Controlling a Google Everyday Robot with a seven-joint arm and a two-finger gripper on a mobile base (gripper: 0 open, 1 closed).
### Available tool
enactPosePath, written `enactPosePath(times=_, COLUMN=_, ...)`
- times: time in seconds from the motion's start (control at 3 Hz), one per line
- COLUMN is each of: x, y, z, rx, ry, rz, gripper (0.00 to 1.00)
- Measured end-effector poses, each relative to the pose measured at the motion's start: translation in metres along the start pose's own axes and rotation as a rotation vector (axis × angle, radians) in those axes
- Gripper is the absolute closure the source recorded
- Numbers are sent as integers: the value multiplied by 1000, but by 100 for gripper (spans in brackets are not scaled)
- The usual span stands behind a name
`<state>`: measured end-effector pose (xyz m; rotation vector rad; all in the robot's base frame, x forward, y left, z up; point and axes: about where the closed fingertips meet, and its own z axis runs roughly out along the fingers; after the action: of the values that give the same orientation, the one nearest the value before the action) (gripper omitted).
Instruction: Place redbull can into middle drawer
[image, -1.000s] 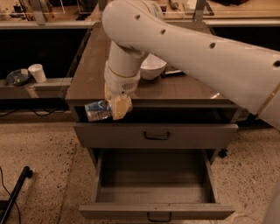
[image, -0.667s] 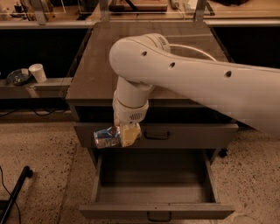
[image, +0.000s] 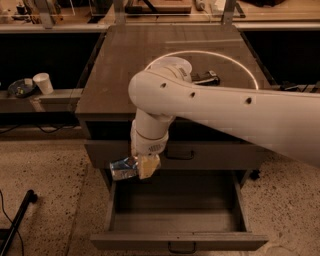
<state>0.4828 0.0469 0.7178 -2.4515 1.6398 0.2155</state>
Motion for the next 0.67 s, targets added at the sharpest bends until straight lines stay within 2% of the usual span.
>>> enactPosePath(times=0.33, x=31, y=25, z=70, rx=27, ry=-11, rz=85, gripper=100)
enactPosePath(times=0.67, x=54, y=42, z=106, rx=93, ry=-33, rz=127, gripper=100)
